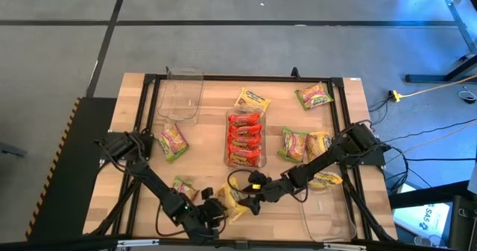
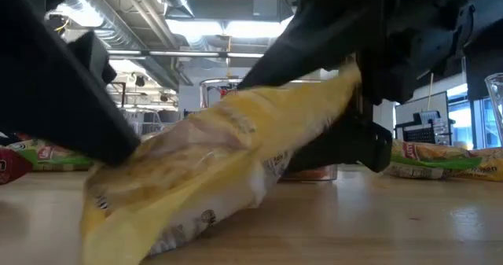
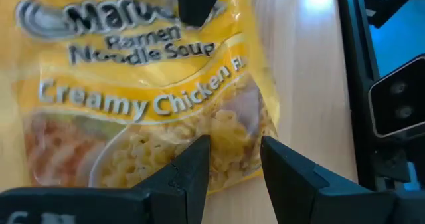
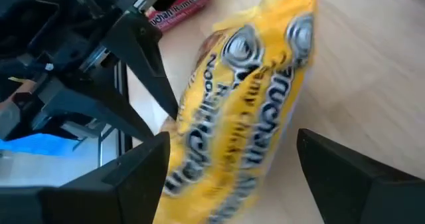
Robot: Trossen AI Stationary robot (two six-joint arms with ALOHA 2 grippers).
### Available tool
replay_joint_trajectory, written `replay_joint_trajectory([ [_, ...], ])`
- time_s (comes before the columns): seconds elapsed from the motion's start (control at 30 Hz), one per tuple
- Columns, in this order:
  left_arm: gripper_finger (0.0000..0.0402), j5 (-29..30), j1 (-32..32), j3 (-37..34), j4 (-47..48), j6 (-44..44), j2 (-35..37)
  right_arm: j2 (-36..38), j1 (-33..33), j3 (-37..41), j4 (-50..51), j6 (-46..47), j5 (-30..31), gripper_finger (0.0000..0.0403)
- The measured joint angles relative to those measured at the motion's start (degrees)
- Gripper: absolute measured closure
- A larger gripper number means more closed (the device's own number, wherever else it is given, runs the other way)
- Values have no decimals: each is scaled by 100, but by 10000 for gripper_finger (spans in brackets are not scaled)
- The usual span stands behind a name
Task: Sort Maruchan noodles
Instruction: Put the bottom yellow noodle pack into the bottom transparent bin
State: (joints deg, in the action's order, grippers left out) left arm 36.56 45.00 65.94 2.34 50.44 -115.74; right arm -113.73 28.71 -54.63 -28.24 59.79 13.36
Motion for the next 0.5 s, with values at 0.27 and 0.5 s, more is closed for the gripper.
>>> replay_joint_trajectory([
  [0.27,271,57,-38,-14,-314,-272,-14,-75,11,3,-159,0,357,100],
  [0.5,271,140,-46,-14,-581,-560,-14,-536,11,-280,-352,0,213,100],
])
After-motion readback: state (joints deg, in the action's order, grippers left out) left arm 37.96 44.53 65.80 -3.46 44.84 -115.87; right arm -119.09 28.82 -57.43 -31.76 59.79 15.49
